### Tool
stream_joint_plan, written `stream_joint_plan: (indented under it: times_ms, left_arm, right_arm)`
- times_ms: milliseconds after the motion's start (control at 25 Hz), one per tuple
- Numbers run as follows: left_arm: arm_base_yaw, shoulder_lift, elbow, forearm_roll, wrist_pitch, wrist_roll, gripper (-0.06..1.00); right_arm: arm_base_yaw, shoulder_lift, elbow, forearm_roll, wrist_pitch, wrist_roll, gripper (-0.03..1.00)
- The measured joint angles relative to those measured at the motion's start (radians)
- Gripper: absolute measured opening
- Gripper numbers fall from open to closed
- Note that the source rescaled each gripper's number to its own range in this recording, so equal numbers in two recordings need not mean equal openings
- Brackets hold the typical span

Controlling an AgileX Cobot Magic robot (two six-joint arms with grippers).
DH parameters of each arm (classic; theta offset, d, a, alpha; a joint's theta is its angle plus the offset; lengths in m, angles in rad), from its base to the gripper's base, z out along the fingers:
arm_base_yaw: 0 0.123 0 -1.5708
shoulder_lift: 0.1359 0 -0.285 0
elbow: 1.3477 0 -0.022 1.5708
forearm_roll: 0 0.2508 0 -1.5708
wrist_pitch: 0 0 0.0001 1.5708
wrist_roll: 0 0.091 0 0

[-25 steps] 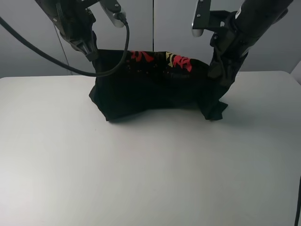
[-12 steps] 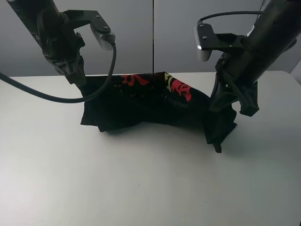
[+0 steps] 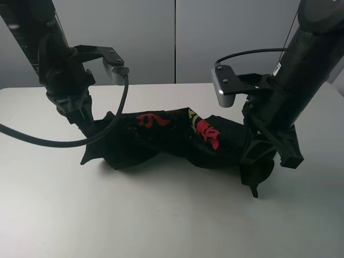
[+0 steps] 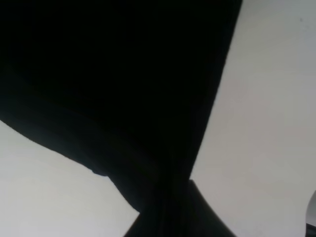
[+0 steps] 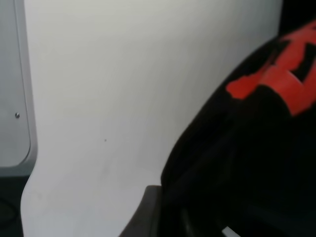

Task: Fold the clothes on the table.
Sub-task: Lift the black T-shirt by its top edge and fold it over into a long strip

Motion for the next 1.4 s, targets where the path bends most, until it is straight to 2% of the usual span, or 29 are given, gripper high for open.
stream_joint_plan:
  times_ms: [200, 320, 480, 640, 800, 1040, 1280, 1400]
  left_arm:
    - [0.002, -0.001, 0.037, 0.074, -0.138, -0.121, 0.0]
    - [0.002, -0.003, 0.037, 0.153, -0.237, -0.247, 0.0]
    - [0.003, -0.003, 0.037, 0.215, -0.355, -0.329, 0.0]
    - [0.003, -0.003, 0.037, 0.236, -0.45, -0.354, 0.0]
    - [0.004, 0.035, 0.037, 0.248, -0.501, -0.378, 0.0]
    - [0.033, 0.11, 0.037, 0.255, -0.596, -0.433, 0.0]
    - [0.048, 0.173, 0.037, 0.256, -0.667, -0.441, 0.0]
    - [0.048, 0.196, 0.037, 0.257, -0.711, -0.456, 0.02]
  right_arm:
    - [0.003, -0.002, 0.003, -0.081, -0.123, 0.204, 0.0]
    - [0.006, -0.002, 0.003, -0.188, -0.211, 0.377, 0.0]
    - [0.006, -0.002, 0.003, -0.364, -0.329, 0.614, 0.0]
    - [0.006, 0.0, 0.012, -0.512, -0.401, 0.758, 0.0]
    - [0.006, 0.047, 0.019, -0.597, -0.439, 0.845, 0.0]
    - [0.006, 0.126, 0.023, -0.835, -0.519, 1.143, 0.0]
    - [0.006, 0.21, 0.023, -1.027, -0.623, 1.337, 0.0]
    - [0.006, 0.258, 0.023, -1.116, -0.634, 1.443, 0.06]
